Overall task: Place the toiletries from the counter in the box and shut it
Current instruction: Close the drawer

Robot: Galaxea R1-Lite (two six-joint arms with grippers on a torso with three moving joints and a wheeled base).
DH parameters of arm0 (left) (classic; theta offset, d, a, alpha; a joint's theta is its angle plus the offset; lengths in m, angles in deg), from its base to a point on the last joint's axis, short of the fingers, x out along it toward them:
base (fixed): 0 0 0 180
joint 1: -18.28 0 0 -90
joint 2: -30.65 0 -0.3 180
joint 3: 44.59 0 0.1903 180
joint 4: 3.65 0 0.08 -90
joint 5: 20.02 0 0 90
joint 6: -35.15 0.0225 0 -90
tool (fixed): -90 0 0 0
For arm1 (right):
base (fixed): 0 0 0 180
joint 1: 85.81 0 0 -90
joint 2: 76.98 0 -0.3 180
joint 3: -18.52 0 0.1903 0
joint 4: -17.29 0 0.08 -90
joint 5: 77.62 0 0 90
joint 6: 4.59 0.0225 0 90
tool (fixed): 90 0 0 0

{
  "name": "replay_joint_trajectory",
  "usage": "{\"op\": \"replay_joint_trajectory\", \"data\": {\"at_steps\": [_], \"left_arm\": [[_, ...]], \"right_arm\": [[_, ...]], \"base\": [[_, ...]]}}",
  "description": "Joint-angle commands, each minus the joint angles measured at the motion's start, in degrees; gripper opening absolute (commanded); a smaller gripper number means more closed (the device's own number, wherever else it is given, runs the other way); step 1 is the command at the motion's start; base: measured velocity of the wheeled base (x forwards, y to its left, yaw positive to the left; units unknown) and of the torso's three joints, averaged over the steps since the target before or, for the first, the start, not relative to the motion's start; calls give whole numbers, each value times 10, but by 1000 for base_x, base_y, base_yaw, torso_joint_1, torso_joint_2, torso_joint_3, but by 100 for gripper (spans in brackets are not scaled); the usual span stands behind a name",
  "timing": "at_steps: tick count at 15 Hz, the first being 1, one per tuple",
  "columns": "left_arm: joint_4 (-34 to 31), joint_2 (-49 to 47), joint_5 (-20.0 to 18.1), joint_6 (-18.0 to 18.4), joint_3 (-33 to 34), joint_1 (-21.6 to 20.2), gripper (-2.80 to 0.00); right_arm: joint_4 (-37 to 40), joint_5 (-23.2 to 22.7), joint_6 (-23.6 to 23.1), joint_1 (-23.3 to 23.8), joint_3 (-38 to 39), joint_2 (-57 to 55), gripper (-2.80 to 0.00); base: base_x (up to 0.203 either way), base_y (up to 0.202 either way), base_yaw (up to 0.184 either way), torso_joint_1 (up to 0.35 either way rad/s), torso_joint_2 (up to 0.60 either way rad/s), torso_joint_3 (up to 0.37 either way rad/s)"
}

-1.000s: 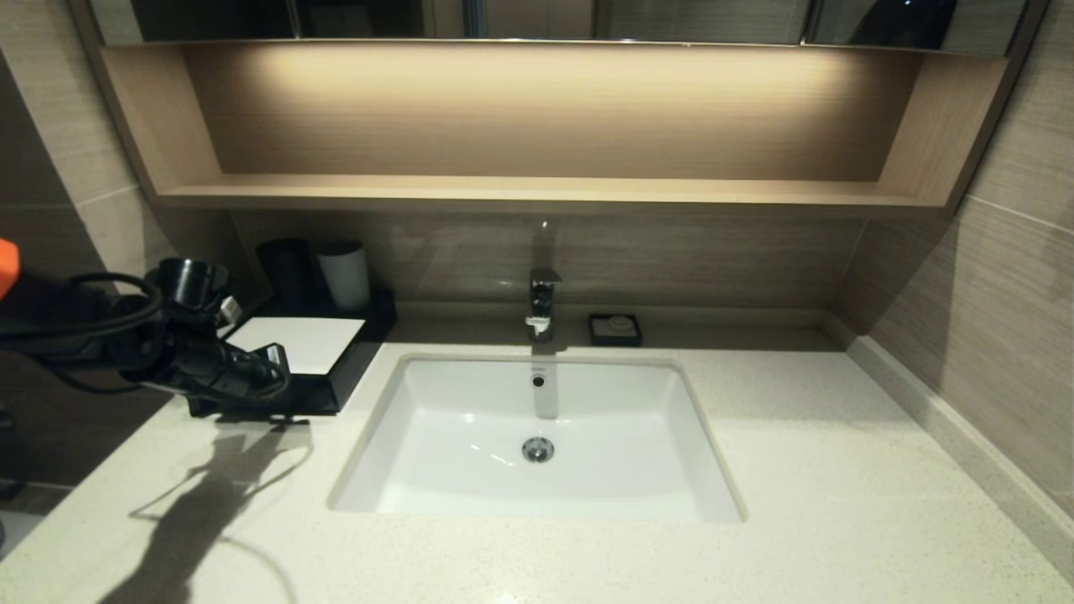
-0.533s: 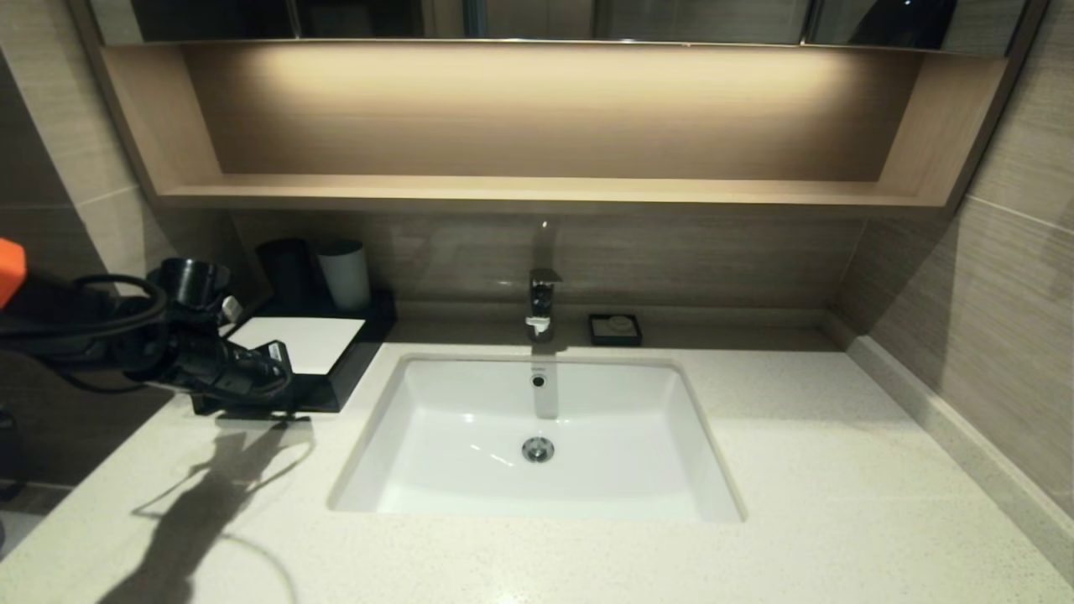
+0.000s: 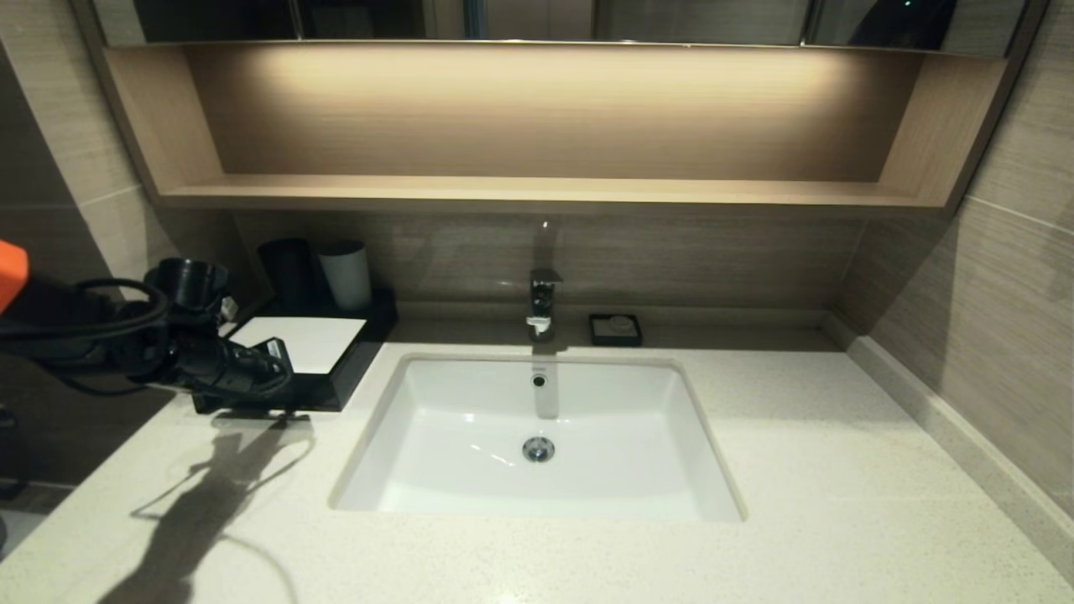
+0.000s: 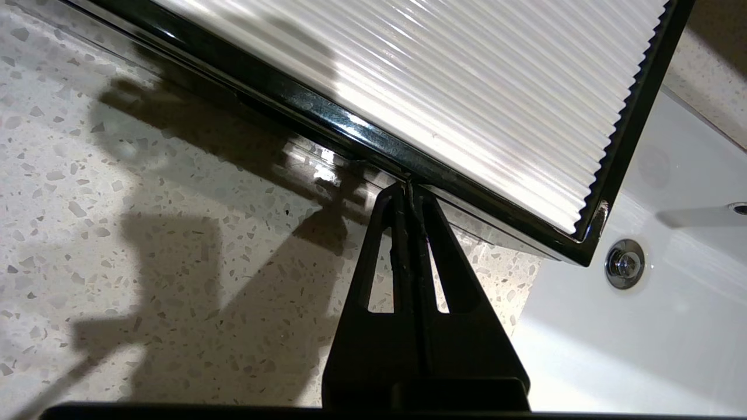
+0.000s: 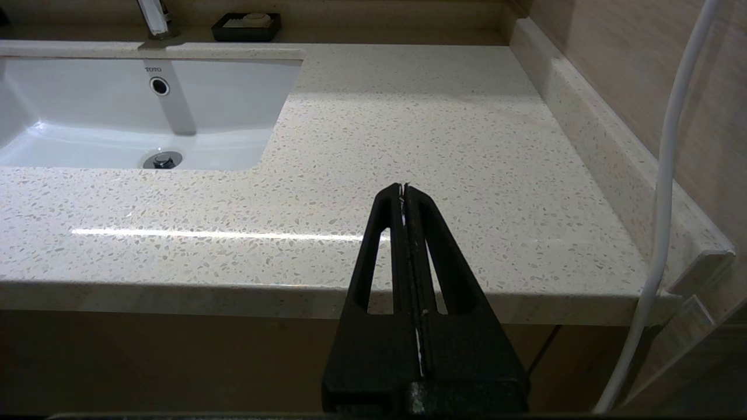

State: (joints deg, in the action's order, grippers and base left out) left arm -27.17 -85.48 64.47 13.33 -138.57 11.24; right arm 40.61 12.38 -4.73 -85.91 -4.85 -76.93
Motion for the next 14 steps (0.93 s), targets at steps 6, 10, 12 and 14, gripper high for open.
{"op": "replay_joint_trajectory", "data": {"at_steps": [6, 10, 12, 14], "left_arm": [[-29, 101, 2, 27, 54, -10, -280], [-28, 213, 2, 37, 125, -7, -280], [-27, 291, -2, 46, 156, -3, -280], [-27, 359, -10, 59, 172, 9, -280]], "right_arm": [[0, 0, 0, 0, 1, 0, -280], [0, 0, 0, -1, 1, 0, -280], [0, 0, 0, -1, 1, 0, -280], [0, 0, 0, -1, 1, 0, -280]], "base": [[0, 0, 0, 0, 0, 0], [0, 0, 0, 0, 0, 0], [0, 0, 0, 0, 0, 0], [0, 0, 0, 0, 0, 0]]}}
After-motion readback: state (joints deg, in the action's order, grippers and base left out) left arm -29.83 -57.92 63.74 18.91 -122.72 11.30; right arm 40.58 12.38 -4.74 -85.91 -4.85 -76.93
